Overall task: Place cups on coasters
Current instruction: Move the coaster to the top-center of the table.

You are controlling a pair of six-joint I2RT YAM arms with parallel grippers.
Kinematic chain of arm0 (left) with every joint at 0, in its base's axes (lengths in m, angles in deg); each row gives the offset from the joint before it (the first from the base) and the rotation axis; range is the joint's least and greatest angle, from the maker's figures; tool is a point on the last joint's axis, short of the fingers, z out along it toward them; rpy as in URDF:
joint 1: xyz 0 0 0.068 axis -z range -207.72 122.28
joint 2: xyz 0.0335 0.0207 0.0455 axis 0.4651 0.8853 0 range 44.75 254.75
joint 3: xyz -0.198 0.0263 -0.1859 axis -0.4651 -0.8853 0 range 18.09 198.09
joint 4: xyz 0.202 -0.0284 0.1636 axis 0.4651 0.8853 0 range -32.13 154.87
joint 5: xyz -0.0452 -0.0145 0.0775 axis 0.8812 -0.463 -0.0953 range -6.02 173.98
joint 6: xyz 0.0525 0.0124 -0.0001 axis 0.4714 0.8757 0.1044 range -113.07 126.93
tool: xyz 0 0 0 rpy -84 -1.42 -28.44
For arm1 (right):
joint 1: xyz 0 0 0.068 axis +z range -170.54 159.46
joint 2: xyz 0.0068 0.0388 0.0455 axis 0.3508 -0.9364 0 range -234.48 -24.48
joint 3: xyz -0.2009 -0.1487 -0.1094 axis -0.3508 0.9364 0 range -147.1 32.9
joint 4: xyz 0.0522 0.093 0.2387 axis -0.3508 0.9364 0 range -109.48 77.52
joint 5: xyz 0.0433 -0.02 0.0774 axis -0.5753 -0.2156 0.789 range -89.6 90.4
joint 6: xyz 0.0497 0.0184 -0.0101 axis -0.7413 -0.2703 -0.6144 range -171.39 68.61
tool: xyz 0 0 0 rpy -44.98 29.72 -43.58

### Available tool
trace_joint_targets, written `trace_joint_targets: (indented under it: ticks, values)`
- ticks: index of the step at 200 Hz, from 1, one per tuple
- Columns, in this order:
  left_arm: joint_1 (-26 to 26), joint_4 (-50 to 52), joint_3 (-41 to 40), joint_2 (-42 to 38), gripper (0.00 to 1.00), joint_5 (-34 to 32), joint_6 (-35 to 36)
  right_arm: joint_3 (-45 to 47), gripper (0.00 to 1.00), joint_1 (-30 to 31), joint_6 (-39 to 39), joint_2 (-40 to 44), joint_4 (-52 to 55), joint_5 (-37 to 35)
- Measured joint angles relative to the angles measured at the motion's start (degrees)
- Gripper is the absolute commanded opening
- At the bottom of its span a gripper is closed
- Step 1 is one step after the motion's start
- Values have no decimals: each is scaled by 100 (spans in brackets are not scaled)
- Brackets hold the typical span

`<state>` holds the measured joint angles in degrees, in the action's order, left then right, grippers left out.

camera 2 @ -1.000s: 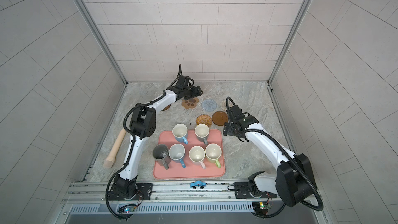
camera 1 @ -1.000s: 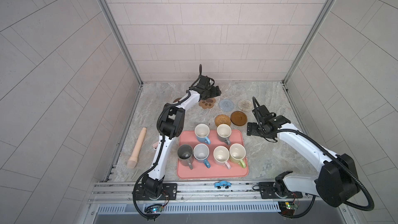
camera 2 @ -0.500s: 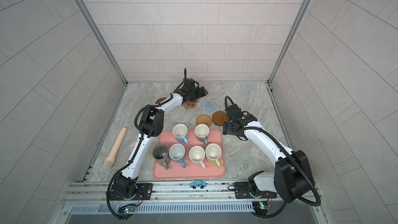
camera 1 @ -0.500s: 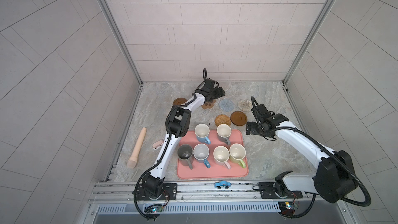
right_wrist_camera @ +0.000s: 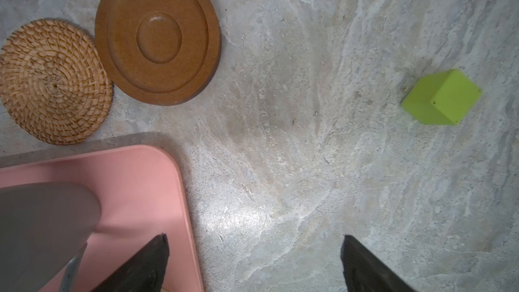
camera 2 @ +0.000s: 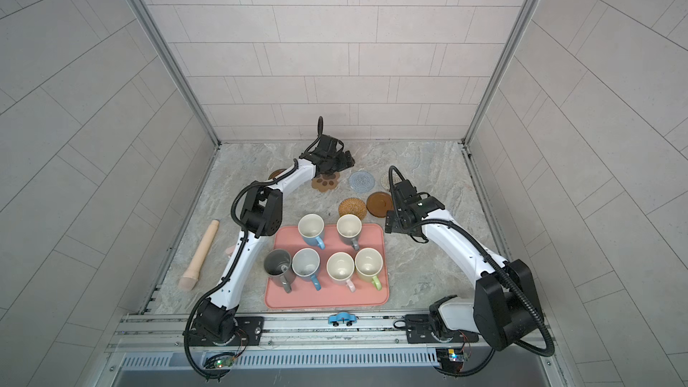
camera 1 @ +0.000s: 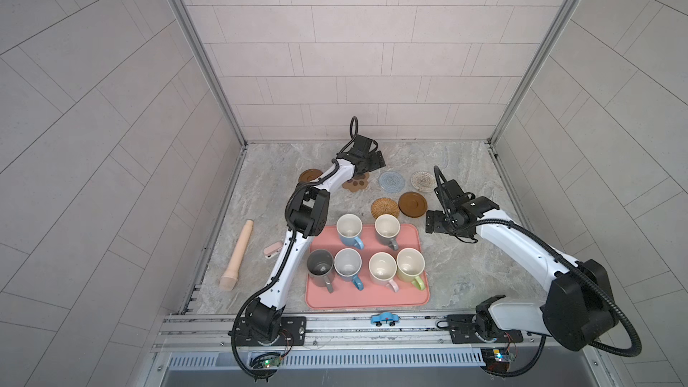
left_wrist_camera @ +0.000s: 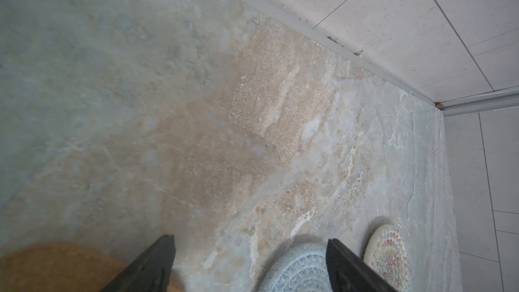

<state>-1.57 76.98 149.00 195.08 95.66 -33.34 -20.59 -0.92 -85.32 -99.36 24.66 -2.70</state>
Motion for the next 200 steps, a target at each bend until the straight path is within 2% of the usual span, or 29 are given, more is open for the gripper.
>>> trace_joint_targets:
  ticks: [70, 129, 153, 200]
  values:
    - [-35, 509, -59, -164, 92, -138, 546, 61, 97, 0, -57, 203, 22, -2]
    - [90, 850, -789, -1036, 91, -251, 1130, 136, 97, 0, -81, 356, 22, -2]
    - [243, 1156, -909, -1279, 89, -577, 1346, 210, 97, 0, -98, 463, 22, -4]
    - [424, 2083, -883, -1244, 85, -1294, 1818, 431, 97, 0, -140, 680, 28, -2]
